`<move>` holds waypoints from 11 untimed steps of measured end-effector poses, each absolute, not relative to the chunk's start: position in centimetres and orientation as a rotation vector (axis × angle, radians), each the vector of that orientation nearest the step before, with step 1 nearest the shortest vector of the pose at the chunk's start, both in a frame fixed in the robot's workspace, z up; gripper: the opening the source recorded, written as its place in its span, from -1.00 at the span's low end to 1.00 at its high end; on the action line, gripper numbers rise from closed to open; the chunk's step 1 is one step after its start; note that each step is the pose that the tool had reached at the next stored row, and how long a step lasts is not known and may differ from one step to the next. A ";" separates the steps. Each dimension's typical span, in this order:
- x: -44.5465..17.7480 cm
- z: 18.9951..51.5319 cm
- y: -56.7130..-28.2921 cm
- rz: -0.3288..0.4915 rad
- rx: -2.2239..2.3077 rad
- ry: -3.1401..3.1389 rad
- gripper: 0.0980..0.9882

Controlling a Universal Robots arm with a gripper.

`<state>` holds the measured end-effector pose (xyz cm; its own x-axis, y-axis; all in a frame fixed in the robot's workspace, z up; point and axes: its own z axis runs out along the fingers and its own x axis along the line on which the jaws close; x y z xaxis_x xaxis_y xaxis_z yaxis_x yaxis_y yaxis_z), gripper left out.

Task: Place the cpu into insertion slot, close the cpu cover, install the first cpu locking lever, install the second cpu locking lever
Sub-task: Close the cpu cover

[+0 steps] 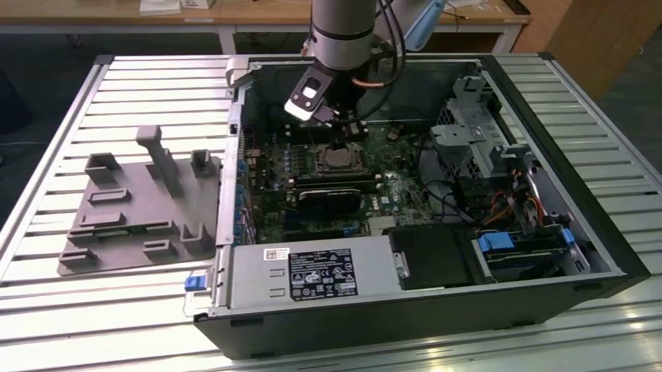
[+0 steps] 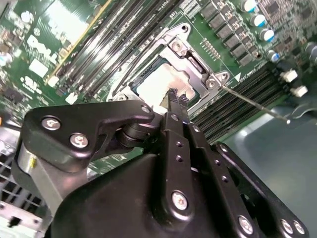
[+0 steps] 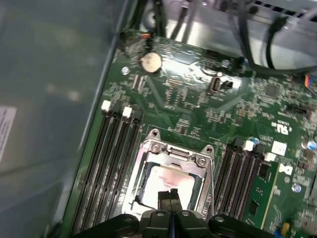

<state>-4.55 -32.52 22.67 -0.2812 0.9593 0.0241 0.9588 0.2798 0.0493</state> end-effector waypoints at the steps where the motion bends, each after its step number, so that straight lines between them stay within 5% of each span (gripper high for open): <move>1: -4.5 22.7 -32.5 0.085 1.859 2.519 -0.98; 11: -4.5 22.7 -32.5 0.086 1.632 2.677 -0.98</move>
